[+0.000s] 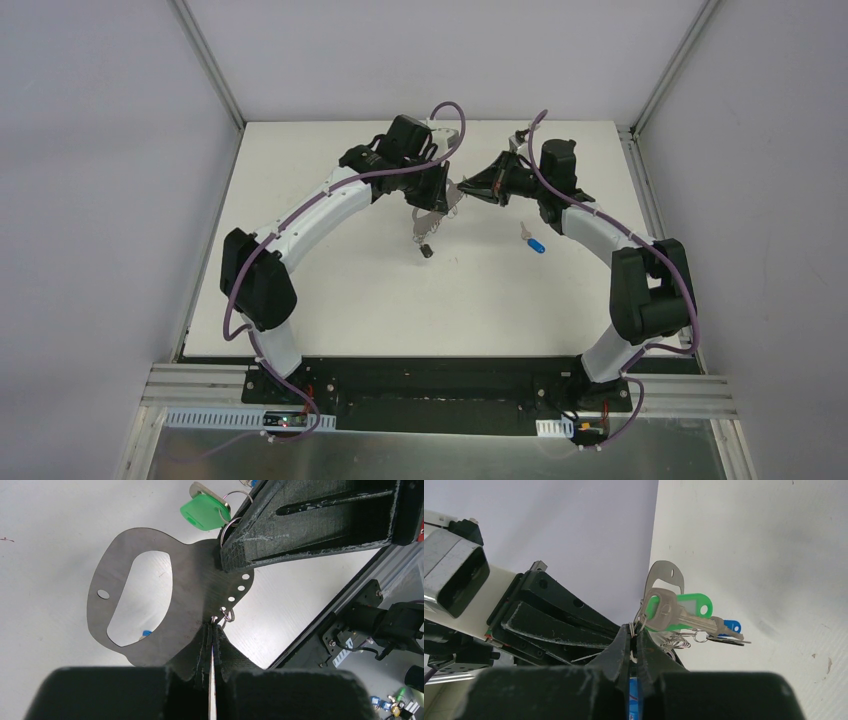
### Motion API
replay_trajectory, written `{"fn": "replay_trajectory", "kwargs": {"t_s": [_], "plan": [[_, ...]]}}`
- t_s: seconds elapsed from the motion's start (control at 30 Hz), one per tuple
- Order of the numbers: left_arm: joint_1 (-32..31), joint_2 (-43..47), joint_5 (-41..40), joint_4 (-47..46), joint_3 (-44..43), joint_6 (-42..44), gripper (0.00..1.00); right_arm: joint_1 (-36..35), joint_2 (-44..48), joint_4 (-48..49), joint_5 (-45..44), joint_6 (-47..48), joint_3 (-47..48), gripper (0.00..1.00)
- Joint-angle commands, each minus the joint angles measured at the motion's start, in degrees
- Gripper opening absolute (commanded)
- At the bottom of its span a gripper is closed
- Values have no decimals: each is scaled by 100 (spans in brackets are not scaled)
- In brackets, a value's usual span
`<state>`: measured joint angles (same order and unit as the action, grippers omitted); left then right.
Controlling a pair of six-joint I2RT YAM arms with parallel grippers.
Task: Put the keys on the keyring
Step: Adjust the keyring.
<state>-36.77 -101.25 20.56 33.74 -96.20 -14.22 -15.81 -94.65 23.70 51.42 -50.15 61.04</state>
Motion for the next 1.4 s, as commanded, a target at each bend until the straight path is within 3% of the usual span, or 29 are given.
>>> {"fn": "replay_trajectory", "kwargs": {"t_s": [0.0,0.3,0.9,1.23,1.37], "plan": [[-43,1,244,-47,-182,-223,0,5,232,171,101,230,85,0],[12,165,600,-59,61,-667,0,26,252,77,222,886,100,0],[127,270,733,-157,354,-507,0,47,239,309,380,722,106,0],[144,772,623,-476,837,-163,36,203,254,111,-207,-340,64,0],[139,791,399,-526,829,-297,41,225,199,-142,-401,-579,83,0]]}}
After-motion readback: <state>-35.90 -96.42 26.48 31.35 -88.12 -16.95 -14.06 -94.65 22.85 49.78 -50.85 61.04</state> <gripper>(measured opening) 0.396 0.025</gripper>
